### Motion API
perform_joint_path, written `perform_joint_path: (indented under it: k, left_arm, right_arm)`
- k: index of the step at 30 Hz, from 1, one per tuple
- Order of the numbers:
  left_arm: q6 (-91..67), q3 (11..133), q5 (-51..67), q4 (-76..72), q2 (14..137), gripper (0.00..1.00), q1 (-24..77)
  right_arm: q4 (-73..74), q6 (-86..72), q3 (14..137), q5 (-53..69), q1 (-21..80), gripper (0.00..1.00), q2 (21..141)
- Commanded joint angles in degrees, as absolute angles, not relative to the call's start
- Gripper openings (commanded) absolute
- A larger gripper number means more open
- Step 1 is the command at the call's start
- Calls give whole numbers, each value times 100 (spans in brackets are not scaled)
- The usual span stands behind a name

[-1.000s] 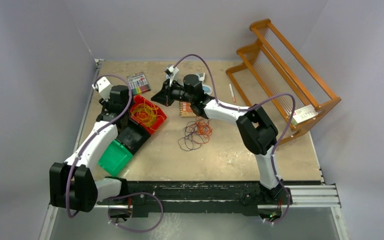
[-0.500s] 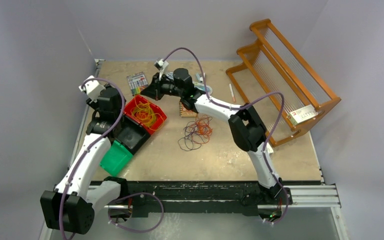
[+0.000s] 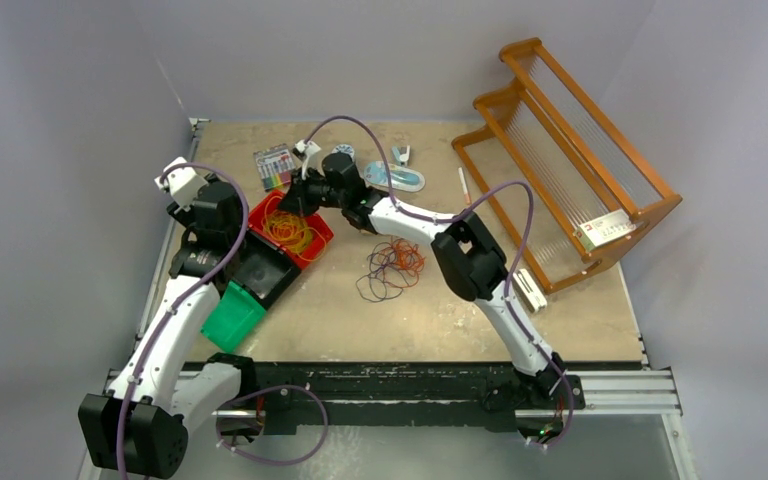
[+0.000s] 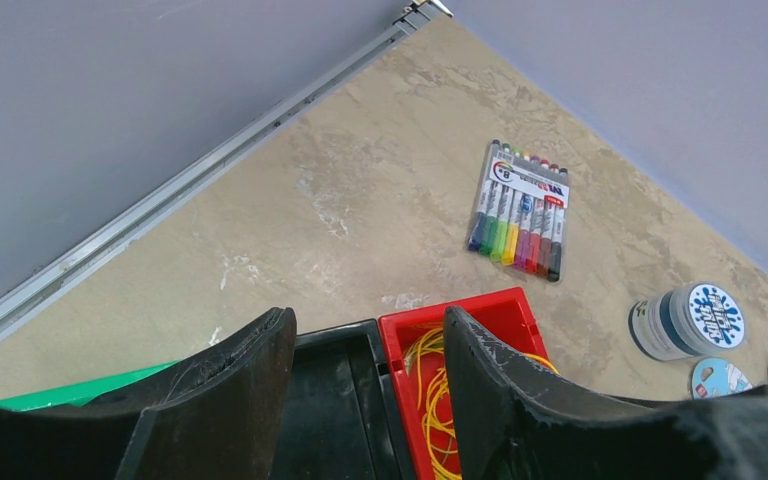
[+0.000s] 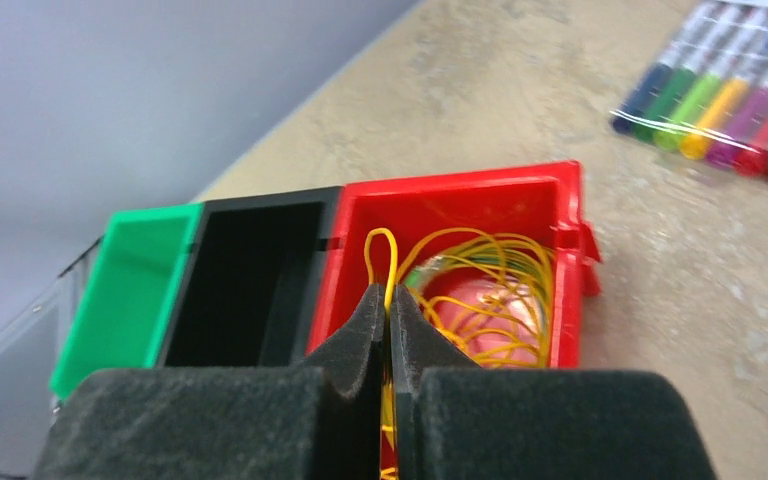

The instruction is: Untangle the cables

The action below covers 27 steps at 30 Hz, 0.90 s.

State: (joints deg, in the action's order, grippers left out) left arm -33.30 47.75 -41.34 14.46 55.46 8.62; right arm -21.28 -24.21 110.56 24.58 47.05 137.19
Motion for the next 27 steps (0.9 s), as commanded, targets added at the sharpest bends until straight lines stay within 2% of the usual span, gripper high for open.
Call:
perform_joint_path:
  k: [1, 9, 27]
  left_arm:
    - [-3190, 4875, -4196, 1397, 5440, 56, 809]
    - [-3181, 4901, -4190, 1431, 5475, 56, 809]
    - [-3182, 4931, -4123, 1467, 5550, 55, 809]
  right_arm:
    - [-1779, -2088, 11561, 1827, 4777, 0, 13735]
    - [-1529, -1716, 11541, 1034, 5002, 0, 13741]
    - [-808, -1306, 12198, 1063, 5228, 0, 14373]
